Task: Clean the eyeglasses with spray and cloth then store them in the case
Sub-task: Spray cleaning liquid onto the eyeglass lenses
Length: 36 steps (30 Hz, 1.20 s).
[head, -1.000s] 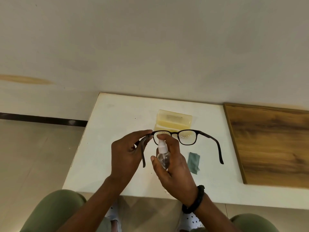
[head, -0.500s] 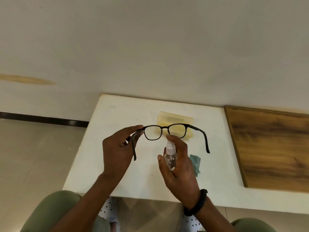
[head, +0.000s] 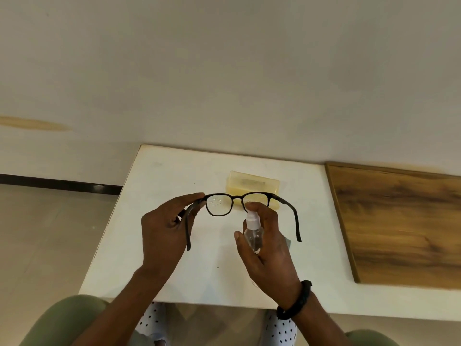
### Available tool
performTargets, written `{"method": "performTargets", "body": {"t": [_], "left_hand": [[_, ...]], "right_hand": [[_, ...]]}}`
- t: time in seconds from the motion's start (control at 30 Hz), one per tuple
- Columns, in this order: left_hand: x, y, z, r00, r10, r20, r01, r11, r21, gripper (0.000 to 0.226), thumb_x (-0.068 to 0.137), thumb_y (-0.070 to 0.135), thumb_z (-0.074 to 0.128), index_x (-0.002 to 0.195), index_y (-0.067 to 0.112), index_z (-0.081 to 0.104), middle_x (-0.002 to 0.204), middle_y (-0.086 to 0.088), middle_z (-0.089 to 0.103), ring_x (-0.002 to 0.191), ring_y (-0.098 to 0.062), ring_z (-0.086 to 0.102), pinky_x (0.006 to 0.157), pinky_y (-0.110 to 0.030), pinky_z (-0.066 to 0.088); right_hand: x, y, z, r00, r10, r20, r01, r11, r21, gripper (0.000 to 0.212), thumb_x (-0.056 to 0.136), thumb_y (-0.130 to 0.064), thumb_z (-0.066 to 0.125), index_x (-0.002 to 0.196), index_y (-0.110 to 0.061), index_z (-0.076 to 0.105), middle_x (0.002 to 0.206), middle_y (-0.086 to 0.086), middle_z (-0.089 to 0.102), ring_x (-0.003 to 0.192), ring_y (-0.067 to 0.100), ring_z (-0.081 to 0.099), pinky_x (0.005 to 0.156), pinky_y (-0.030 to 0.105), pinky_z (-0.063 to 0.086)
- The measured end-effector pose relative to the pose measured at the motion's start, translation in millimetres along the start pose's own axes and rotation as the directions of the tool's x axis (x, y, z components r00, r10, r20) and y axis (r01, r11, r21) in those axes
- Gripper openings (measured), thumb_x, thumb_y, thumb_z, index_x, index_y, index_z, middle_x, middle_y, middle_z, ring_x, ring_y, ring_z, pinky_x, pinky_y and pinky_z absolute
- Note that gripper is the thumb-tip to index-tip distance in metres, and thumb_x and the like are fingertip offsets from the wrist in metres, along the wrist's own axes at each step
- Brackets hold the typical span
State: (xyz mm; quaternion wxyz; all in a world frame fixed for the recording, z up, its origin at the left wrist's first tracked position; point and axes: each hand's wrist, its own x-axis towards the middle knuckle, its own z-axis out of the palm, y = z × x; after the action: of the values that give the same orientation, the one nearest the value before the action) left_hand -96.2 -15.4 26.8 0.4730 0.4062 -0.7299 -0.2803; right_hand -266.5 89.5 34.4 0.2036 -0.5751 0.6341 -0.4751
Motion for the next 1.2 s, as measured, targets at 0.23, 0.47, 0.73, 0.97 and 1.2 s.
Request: {"method": "performTargets", "body": {"t": [0.23, 0.47, 0.73, 0.97, 1.2], "left_hand": [[3, 0, 1, 0.995, -0.083, -0.055, 0.081, 0.996, -0.029, 0.019, 0.085, 0.017, 0.074, 0.102, 0.027, 0.074, 0.091, 0.034, 0.069, 0.061, -0.018, 0.064, 0.059, -0.02, 0.051], [5, 4, -1, 0.993, -0.099, -0.07, 0.097, 0.995, -0.026, 0.022, 0.084, 0.018, 0.075, 0.102, 0.03, 0.071, 0.071, 0.013, 0.071, 0.056, -0.024, 0.062, 0.058, -0.031, 0.052], [-1, 5, 5, 0.998, -0.067, 0.005, 0.067, 0.998, 0.019, 0.021, 0.084, 0.028, 0.072, 0.104, 0.026, 0.074, 0.086, 0.035, 0.066, 0.063, -0.018, 0.064, 0.063, -0.03, 0.053], [-1, 5, 3, 0.997, -0.073, 0.017, 0.073, 0.997, 0.004, 0.022, 0.085, 0.027, 0.071, 0.104, 0.016, 0.076, 0.088, 0.014, 0.071, 0.067, -0.022, 0.066, 0.061, -0.044, 0.057], [-1, 11, 3, 0.995, -0.102, -0.003, 0.102, 0.995, -0.022, 0.018, 0.086, 0.023, 0.073, 0.103, 0.017, 0.076, 0.086, 0.007, 0.073, 0.062, -0.025, 0.064, 0.06, -0.04, 0.052]], "right_hand": [[-1, 8, -31, 0.999, 0.002, 0.042, -0.001, 1.0, -0.02, 0.054, 0.09, -0.014, 0.064, 0.134, -0.032, 0.038, 0.086, -0.015, 0.056, 0.064, 0.008, 0.058, 0.058, 0.022, 0.047], [16, 55, -83, 0.935, 0.228, -0.271, -0.249, 0.967, -0.046, 0.058, 0.088, -0.001, 0.065, 0.136, -0.021, 0.039, 0.088, 0.002, 0.057, 0.076, 0.02, 0.061, 0.07, 0.042, 0.057], [31, 108, -95, 0.791, 0.427, -0.438, -0.424, 0.899, 0.111, 0.024, 0.087, -0.008, 0.07, 0.102, -0.016, 0.054, 0.097, 0.004, 0.062, 0.089, 0.018, 0.059, 0.079, 0.032, 0.048], [31, 121, -93, 0.752, 0.485, -0.446, -0.48, 0.867, 0.134, 0.021, 0.085, -0.008, 0.072, 0.098, -0.014, 0.057, 0.103, 0.012, 0.066, 0.099, 0.029, 0.063, 0.085, 0.036, 0.051], [27, 114, -87, 0.761, 0.457, -0.46, -0.492, 0.869, 0.049, 0.027, 0.084, -0.015, 0.074, 0.107, -0.013, 0.059, 0.103, 0.007, 0.066, 0.097, 0.025, 0.062, 0.089, 0.039, 0.051]]}}
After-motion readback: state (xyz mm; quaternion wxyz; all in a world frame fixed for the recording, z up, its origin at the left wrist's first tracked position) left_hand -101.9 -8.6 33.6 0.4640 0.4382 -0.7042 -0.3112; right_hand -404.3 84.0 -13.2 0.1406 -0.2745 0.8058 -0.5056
